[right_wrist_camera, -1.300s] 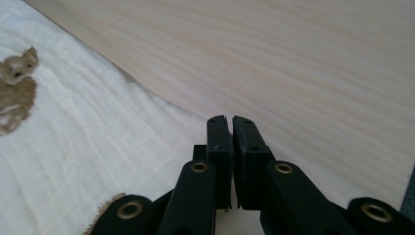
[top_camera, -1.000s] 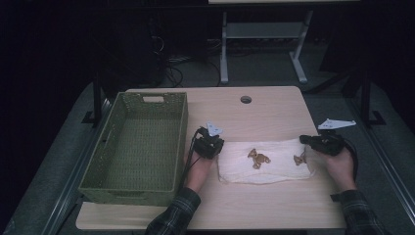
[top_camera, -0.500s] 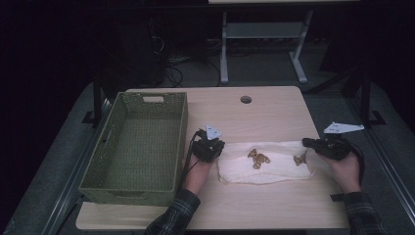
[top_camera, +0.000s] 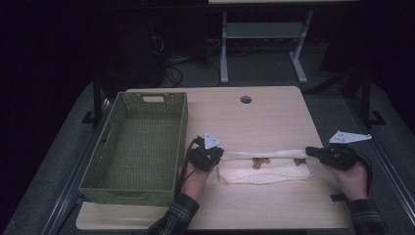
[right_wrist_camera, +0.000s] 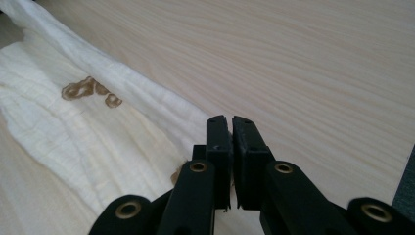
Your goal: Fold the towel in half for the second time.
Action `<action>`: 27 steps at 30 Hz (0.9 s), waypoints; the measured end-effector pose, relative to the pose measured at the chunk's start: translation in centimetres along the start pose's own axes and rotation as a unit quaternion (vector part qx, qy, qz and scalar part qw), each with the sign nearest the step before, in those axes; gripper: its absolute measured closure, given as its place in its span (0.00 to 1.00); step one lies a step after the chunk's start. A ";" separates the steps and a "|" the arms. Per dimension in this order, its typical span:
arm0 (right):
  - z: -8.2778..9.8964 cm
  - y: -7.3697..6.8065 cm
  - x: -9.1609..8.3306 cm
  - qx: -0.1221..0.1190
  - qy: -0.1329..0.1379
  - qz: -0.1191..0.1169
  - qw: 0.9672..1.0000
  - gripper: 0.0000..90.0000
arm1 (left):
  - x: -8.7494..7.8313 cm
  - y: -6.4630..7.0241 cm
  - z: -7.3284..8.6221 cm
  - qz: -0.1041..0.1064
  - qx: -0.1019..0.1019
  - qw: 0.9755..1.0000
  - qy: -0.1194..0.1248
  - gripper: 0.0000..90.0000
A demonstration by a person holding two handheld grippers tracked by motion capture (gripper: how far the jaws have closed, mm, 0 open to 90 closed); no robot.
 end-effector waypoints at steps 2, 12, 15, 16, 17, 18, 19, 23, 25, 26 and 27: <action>0.2 -0.2 -0.3 0.000 -0.002 -0.001 1.000 0.96 | -0.4 0.3 0.1 0.003 0.002 1.000 0.001 0.95; 1.6 -1.5 -1.3 -0.008 -0.011 -0.011 1.000 0.96 | -1.5 1.6 1.3 0.011 0.010 1.000 -0.006 0.95; 2.2 -1.9 -1.7 -0.012 -0.018 -0.011 1.000 0.96 | -1.7 2.0 1.5 0.011 0.017 1.000 -0.009 0.95; 2.3 -2.0 -1.8 -0.011 -0.019 -0.011 1.000 0.96 | -1.7 2.1 1.6 0.009 0.021 1.000 -0.011 0.95; 2.4 -2.1 -1.9 -0.008 -0.020 -0.012 1.000 0.96 | -1.7 2.2 1.7 0.008 0.021 1.000 -0.011 0.95; 2.6 -2.2 -2.0 -0.009 -0.019 -0.013 1.000 0.96 | -1.7 2.3 1.7 0.007 0.022 1.000 -0.012 0.95; 2.7 -2.3 -2.1 -0.009 -0.020 -0.013 1.000 0.96 | -1.7 2.5 1.8 0.007 0.023 1.000 -0.013 0.95; 3.1 -2.6 -2.5 -0.013 -0.020 -0.012 1.000 0.96 | -1.9 3.1 2.1 0.006 0.031 0.999 -0.017 0.95; 3.2 -2.8 -2.9 -0.013 -0.015 -0.010 1.000 0.96 | -2.1 3.4 2.3 0.007 0.031 0.999 -0.016 0.95; 3.2 -2.9 -3.1 -0.013 -0.014 -0.011 1.000 0.96 | -2.2 3.5 2.4 0.008 0.034 0.999 -0.018 0.95; 3.3 -3.0 -3.2 -0.012 -0.013 -0.011 1.000 0.96 | -2.3 3.5 2.5 0.009 0.034 0.999 -0.020 0.95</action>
Point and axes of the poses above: each handheld gripper's, and its own axes: x roughly forward along the jaws, z roughly out of its underside, y roughly to its right, the point moved 4 cm from there along x, roughly forward along the jaws, and after that the axes turned 1 degree about -z, right-handed, at the moved point
